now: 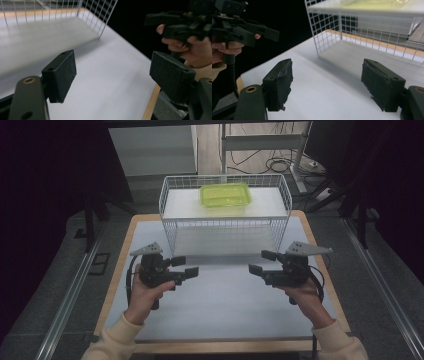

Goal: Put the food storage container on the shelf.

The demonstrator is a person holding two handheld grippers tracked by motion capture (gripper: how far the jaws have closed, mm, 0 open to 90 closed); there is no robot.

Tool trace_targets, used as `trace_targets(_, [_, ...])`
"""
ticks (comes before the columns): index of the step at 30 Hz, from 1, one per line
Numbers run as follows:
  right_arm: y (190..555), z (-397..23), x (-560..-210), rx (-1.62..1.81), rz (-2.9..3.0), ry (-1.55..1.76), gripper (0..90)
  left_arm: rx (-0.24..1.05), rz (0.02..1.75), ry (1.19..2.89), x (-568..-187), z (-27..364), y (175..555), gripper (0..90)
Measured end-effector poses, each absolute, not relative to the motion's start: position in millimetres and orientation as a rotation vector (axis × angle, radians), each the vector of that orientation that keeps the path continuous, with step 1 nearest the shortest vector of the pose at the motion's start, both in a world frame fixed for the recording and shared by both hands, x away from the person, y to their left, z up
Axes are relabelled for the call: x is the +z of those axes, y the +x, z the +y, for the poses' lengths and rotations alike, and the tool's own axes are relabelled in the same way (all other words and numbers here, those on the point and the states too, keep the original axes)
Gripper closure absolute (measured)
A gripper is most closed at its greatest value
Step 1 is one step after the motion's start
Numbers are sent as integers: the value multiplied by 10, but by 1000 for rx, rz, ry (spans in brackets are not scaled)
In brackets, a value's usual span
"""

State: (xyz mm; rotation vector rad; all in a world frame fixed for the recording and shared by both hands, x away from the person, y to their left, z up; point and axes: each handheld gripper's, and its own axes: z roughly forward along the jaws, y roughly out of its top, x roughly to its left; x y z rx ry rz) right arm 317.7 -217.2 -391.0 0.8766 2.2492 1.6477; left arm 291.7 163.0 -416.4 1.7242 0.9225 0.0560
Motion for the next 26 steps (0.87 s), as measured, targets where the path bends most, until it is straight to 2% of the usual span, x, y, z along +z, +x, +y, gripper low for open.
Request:
trace_targets(5, [2995, -2315, -4186, 1611, 2264, 893, 254, 47, 938, 1755, -4420, 1621, 2798, 209])
trace_targets(13, [2971, -2413, -4665, 1512, 2304, 992, 249, 16, 1004, 1818, -4828, 1563, 2728, 220])
trace_targets(26, [2922, -2469, -4782, 1504, 2233, 991, 245, 70, 1019, 1822, -4897, 1591, 2730, 221])
